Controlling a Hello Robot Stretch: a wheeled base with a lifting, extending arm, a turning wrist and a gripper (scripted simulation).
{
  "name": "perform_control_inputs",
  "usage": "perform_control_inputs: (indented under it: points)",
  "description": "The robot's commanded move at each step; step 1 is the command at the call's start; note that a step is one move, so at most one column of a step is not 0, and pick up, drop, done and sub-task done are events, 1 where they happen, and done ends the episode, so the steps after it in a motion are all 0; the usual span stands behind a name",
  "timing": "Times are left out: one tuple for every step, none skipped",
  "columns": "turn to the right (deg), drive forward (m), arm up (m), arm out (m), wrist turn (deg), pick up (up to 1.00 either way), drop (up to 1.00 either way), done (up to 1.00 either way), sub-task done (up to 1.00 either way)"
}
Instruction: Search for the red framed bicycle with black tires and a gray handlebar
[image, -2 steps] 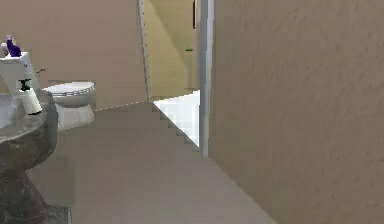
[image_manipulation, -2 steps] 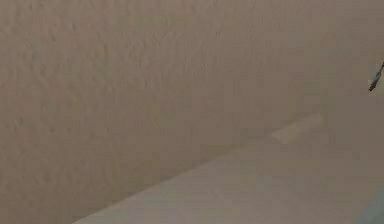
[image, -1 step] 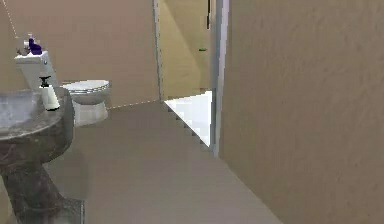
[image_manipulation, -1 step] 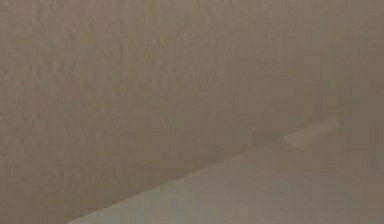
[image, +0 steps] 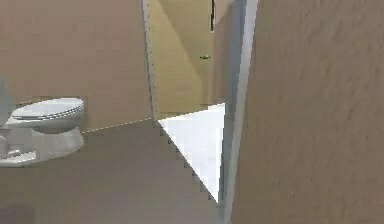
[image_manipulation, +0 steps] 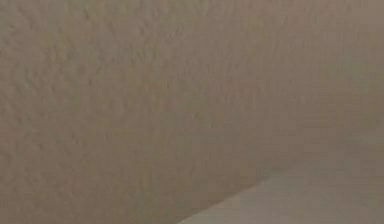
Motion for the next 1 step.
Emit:
perform_control_inputs:
  points:
    - [-33.0, 0.0, 0.0, 0.0, 0.0, 0.0, 0.0, 0.0, 0.0]
